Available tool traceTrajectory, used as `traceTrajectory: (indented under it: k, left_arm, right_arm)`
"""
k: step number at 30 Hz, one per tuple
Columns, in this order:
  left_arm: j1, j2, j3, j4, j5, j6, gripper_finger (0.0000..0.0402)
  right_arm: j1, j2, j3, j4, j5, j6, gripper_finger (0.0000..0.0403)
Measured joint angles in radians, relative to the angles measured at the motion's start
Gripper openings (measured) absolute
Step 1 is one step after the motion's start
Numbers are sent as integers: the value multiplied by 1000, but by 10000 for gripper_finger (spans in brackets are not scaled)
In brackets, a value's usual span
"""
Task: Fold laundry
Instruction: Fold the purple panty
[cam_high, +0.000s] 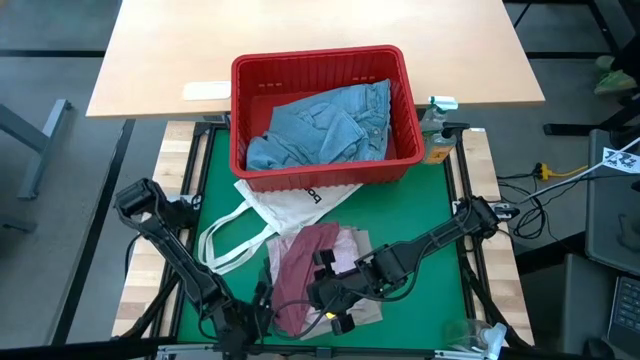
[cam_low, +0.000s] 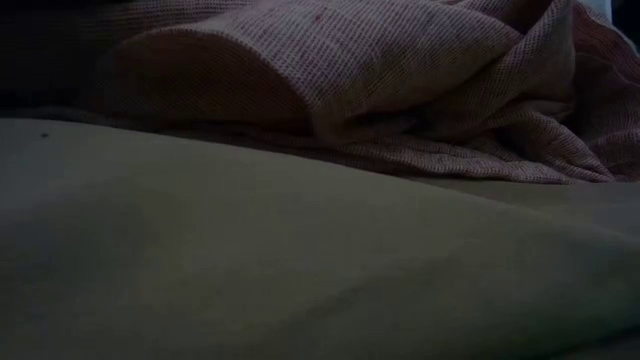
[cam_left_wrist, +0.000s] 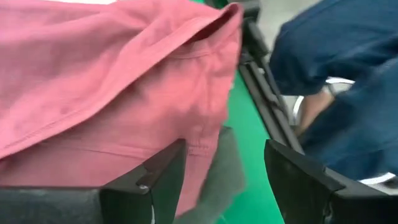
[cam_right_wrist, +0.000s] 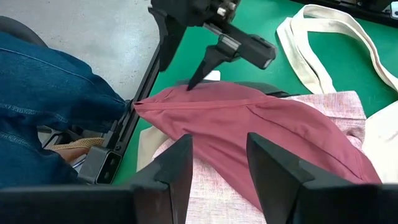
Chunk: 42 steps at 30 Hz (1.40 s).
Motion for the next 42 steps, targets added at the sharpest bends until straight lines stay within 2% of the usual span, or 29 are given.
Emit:
traceTrajectory:
  k: [11,14,19,25,30,37,42]
  left_arm:
    - [1,18,0,2,-183,1,210]
    - [1,18,0,1,-182,1,210]
    - [-27,18,0,-12,-98,2,210]
    - [-65,18,0,-61,-102,3,210]
    - [-90,18,0,-63,-149,3,210]
    - [-93,4,0,-61,-305,3,210]
    - [-80,41,1,-60,-262,2,210]
  right_arm:
    - [0,0,0,0,0,0,150]
    - [0,0,0,0,0,0,150]
    - [0,0,0,0,0,1,150]
    - [0,0,0,0,0,1,150]
    - [0,0,0,0,0,1,150]
    - [0,0,0,0,0,1,150]
    - [0,0,0,-1,0,1,150]
